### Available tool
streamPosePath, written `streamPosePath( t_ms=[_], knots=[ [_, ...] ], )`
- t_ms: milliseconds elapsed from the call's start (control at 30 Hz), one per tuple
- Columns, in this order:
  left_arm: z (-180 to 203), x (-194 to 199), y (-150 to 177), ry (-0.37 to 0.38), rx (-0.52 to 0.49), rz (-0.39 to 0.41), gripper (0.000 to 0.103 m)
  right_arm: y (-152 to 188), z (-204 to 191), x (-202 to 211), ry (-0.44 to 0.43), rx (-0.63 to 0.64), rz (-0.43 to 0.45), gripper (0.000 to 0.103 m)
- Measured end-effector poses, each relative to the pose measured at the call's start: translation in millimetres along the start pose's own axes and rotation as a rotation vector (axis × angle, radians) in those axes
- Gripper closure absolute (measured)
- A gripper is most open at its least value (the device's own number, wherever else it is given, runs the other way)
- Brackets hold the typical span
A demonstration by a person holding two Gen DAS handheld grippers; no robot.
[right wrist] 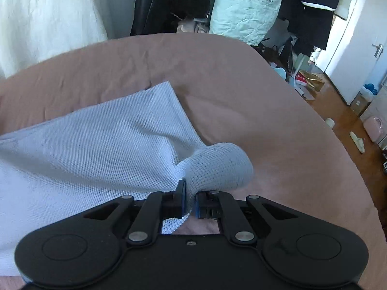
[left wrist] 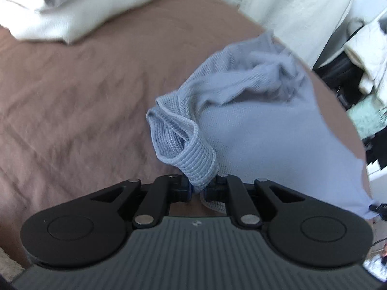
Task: Fold clothes
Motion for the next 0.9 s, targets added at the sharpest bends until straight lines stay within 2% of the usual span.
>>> streamPosePath(
  t_ms=[100, 167, 233, 300, 333, 400, 500, 567, 633, 700, 800, 900],
  knots=[
    [4.9, 17.6, -1.5, 0.002, -0.050, 0.040, 0.091, 0.5, 7.5, 13.2, -0.014, -0.010, 0.007, 0.096],
    [-3.0, 9.0, 2.5, -0.035, -0.027, -0.021, 0.088, 3.1, 17.3, 6.2, -0.010, -0.055, -0.031, 0.091],
    [-8.4, 6.2, 7.6, -0.051, -0.007, -0.071, 0.088, 6.7, 29.6, -3.3, 0.046, -0.108, -0.077, 0.077],
    [-7.2, 11.6, 8.6, -0.047, -0.017, -0.075, 0.086, 7.4, 35.8, -1.5, 0.068, -0.150, -0.066, 0.076],
    [-5.4, 15.6, 7.0, -0.046, -0.024, -0.065, 0.083, 6.4, 36.7, 1.1, 0.070, -0.157, -0.049, 0.074],
    [-4.2, 23.1, 4.0, -0.039, -0.027, -0.035, 0.081, 1.6, 33.8, 9.3, 0.068, -0.133, 0.009, 0.062],
    [-1.1, 34.3, -4.1, -0.023, -0.009, 0.013, 0.077, -3.6, 33.3, 20.2, 0.061, -0.123, 0.089, 0.060],
    [4.9, 42.1, -7.6, -0.005, -0.021, 0.038, 0.075, -5.2, 33.9, 29.2, 0.016, -0.143, 0.147, 0.060],
    [10.8, 47.9, -9.8, 0.009, -0.028, 0.063, 0.065, -8.2, 30.0, 43.8, -0.061, -0.147, 0.212, 0.060],
    [11.5, 53.2, -9.3, 0.025, -0.018, 0.081, 0.064, -13.4, 19.0, 60.1, -0.140, -0.127, 0.260, 0.060],
    [12.4, 61.5, -13.6, 0.028, -0.014, 0.124, 0.064, -25.0, -4.6, 83.4, -0.267, -0.081, 0.283, 0.060],
    [20.8, 77.7, -20.9, 0.056, -0.037, 0.205, 0.064, -48.5, -36.4, 112.3, -0.411, -0.023, 0.295, 0.059]
  ],
)
Point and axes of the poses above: each gripper's, at about its wrist camera, not at the fingertips, and x roughly against the way its jaws point, z to its right, y to its underside, the point moved 7 cm from there along -x, roughly the way its jaws point, and after that the axes turned 10 degrees about x, right-handed, at the moved point
